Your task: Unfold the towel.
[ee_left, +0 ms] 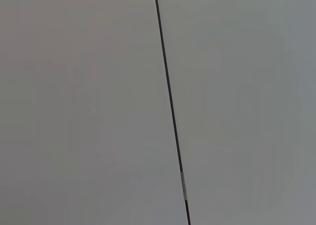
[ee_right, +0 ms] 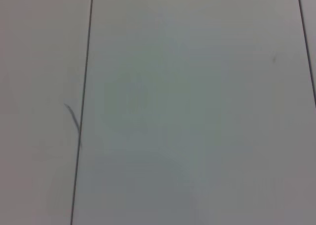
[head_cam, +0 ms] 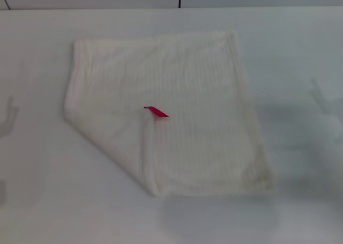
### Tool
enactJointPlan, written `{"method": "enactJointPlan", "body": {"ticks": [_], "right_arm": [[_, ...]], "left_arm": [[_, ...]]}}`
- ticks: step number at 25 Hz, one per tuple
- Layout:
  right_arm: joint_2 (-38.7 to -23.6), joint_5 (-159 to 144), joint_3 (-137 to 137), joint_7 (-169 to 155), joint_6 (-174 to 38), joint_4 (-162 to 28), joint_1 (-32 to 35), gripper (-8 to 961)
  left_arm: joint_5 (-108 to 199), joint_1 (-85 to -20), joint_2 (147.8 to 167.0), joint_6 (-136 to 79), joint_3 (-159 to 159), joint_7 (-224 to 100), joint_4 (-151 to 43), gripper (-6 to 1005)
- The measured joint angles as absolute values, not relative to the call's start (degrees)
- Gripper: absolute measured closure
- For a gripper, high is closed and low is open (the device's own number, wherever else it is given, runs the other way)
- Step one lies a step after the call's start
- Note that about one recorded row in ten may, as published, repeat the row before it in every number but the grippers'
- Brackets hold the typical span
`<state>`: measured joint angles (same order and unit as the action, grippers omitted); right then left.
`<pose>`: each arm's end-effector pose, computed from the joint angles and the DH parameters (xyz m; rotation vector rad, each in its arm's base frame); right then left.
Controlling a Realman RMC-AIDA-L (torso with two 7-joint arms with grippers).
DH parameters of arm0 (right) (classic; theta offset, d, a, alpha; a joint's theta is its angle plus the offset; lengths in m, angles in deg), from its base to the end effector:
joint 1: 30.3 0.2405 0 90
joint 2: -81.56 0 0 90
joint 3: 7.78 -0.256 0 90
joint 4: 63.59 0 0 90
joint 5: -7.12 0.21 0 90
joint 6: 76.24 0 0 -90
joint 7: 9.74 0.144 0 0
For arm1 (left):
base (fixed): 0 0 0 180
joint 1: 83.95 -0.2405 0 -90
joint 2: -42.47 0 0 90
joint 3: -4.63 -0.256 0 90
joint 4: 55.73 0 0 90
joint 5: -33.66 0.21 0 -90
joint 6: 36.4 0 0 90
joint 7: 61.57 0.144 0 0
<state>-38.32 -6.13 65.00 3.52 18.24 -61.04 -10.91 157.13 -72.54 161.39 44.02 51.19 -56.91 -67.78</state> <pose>0.3356 0.2608 0.0173 -1.5216 0.3309 0.8771 -0.3677 0.2502 0.0137 -1.3786 -0.3981 -0.5522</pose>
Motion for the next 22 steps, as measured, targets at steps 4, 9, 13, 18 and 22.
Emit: {"method": "enactJointPlan", "body": {"ticks": [4, 9, 13, 18, 22], "right_arm": [[-38.32, -6.15, 65.0, 3.53, 18.24, -61.1, -10.87, 120], [-38.32, -6.65, 65.17, 4.35, 18.23, -61.26, -10.73, 122], [-38.32, -7.78, 65.19, 8.06, 17.42, -61.42, -9.99, 183], [-37.5, -11.06, 65.94, 19.31, 13.06, -62.68, -7.11, 344], [-37.22, -18.59, 65.97, 25.29, 4.46, -70.07, -6.21, 485]], "left_arm": [[157.22, -72.54, 161.39, 44.02, 51.21, -56.91, -67.72, 140], [157.3, -72.53, 161.39, 44.02, 51.21, -56.91, -67.83, 139], [157.31, -72.53, 161.38, 44.02, 51.21, -56.91, -67.89, 139], [157.32, -72.23, 161.38, 44.02, 50.6, -57.0, -68.3, 139], [157.34, -71.67, 161.1, 43.3, 47.84, -56.13, -68.71, 140]]}}
